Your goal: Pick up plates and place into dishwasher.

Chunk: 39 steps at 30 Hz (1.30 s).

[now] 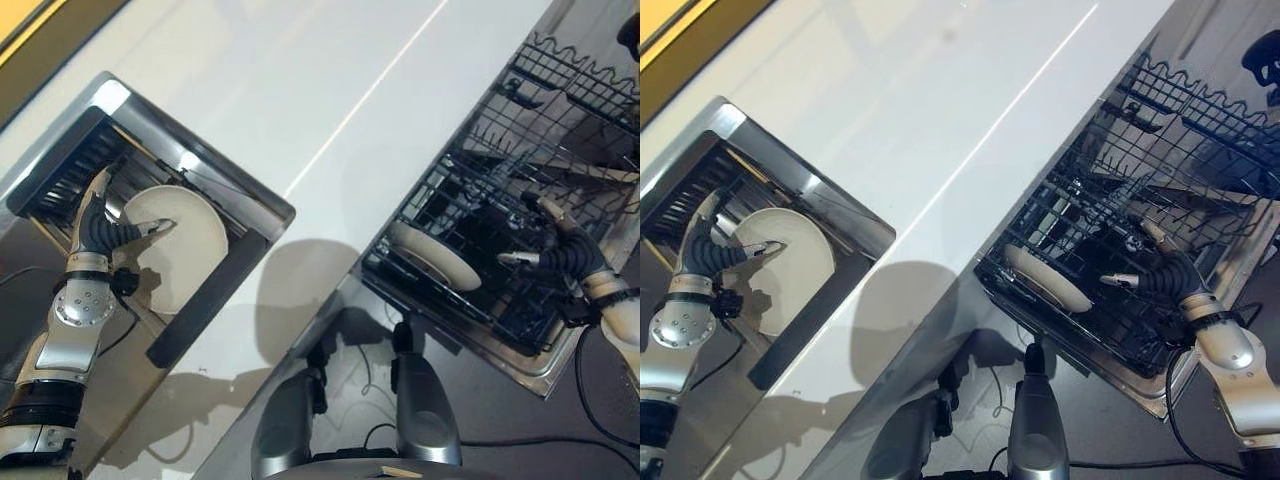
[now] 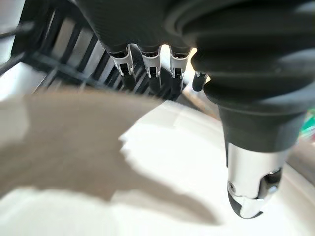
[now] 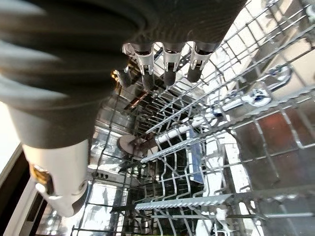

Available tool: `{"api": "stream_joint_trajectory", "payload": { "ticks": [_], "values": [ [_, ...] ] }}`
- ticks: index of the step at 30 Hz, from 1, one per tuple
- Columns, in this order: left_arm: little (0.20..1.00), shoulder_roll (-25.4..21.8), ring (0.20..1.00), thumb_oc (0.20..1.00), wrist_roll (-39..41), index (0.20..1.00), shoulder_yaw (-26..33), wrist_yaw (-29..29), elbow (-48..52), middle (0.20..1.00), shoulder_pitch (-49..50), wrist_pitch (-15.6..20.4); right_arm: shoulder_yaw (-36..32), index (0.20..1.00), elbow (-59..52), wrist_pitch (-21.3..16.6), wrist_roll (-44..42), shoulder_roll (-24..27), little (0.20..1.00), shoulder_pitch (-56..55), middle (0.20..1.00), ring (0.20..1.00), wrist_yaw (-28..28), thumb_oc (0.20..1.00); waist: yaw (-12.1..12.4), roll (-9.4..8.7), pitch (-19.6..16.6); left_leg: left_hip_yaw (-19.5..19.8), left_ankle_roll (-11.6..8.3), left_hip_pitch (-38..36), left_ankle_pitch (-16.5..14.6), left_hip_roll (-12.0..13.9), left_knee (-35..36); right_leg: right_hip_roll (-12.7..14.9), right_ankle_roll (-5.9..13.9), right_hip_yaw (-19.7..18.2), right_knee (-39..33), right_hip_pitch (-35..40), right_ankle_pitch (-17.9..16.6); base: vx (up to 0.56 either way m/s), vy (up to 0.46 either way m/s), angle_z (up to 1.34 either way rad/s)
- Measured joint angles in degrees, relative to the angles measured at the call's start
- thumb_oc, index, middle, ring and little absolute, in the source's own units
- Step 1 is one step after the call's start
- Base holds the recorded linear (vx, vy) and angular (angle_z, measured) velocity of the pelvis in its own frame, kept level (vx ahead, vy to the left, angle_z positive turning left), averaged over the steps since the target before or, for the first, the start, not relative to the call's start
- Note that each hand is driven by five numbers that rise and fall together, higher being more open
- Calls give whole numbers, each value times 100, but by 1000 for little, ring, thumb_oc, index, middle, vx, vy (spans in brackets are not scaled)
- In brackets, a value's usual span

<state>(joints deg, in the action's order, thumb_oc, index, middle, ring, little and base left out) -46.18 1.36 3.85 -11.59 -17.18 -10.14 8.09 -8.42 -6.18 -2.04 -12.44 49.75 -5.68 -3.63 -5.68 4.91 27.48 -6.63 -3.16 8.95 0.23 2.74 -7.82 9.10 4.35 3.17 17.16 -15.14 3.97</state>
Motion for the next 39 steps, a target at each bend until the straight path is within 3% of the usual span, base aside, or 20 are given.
{"api": "stream_joint_trajectory", "payload": {
  "ticks": [16,26,35,39],
  "values": [
    [1000,-895,1000,1000,-59,1000,-909,917,-1149,1000,-953,-130,256,1000,200,130,-18,149,1000,465,1000,1000,52,1000,-25,-16,115,-95,63,331,-150,-22,-377,26,33,-141,10,-219,-69,14,43,-3],
    [1000,-1354,1000,1000,561,1000,-1043,3131,-1157,1000,-1215,-617,264,1000,210,216,-59,586,1000,530,1000,1000,2,1000,-178,303,219,-140,159,157,-127,-158,-207,144,134,-179,-51,-94,-137,15,103,-1],
    [1000,-1446,1000,1000,888,1000,-1130,3302,-450,1000,-856,-807,211,1000,208,214,-75,718,1000,383,1000,1000,-210,1000,-173,458,230,-126,178,-119,12,-229,173,205,159,-101,-150,73,-118,-3,31,2],
    [1000,-1705,1000,1000,881,1000,-1103,3586,116,1000,-647,-1012,160,1000,200,215,-79,718,1000,326,1000,1000,-259,1000,-132,467,224,-105,180,-237,81,-254,353,223,173,-82,-210,148,-107,-1,9,4]
  ]
}}
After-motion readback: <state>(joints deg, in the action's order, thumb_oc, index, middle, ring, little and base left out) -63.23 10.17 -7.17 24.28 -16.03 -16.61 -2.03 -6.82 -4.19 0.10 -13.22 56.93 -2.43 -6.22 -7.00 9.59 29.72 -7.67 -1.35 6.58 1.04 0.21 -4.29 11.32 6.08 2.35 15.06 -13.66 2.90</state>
